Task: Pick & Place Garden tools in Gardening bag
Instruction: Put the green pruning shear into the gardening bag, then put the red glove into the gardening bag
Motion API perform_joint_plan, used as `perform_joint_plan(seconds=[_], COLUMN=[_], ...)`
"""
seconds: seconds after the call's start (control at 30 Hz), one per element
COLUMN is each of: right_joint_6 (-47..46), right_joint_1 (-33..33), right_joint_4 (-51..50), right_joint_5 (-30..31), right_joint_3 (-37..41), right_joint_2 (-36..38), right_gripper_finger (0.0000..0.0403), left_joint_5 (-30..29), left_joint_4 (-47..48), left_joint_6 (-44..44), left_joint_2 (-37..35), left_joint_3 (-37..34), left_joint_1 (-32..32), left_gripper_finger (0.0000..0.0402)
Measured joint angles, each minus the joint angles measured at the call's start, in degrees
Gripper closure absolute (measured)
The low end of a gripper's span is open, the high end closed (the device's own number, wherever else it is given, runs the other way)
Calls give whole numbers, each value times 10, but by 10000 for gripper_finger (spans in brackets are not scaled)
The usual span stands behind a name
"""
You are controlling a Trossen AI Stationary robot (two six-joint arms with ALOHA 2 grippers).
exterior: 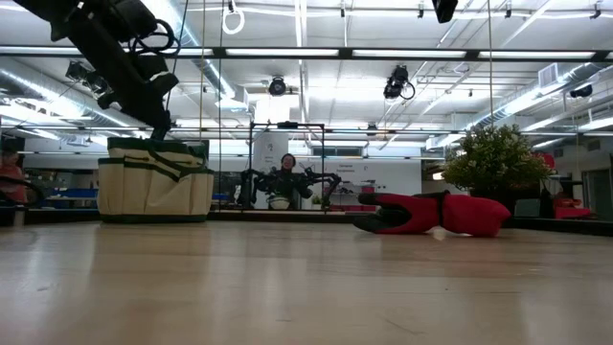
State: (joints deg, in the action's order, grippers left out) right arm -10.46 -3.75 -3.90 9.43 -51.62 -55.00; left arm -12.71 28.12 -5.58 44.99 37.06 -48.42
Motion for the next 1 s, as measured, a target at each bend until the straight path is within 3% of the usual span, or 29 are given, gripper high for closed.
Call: perform_joint_plan(seconds=[0.4,0.87,1.0], right_joint_6=[0,0,0], right_joint_1=[0,0,0], right_joint_4=[0,0,0], right_joint_5=[2,2,2], right_joint_3=[0,0,0], right_joint_2=[0,0,0], right_gripper_finger=[403,403,403], left_joint_5=[-23,-36,-10], left_joint_4=[7,29,30], left_joint_6=[-31,-58,-58], left_joint_2=[0,0,0], left_joint_3=[0,0,13], left_joint_1=[0,0,0], left_gripper_finger=[325,211,195])
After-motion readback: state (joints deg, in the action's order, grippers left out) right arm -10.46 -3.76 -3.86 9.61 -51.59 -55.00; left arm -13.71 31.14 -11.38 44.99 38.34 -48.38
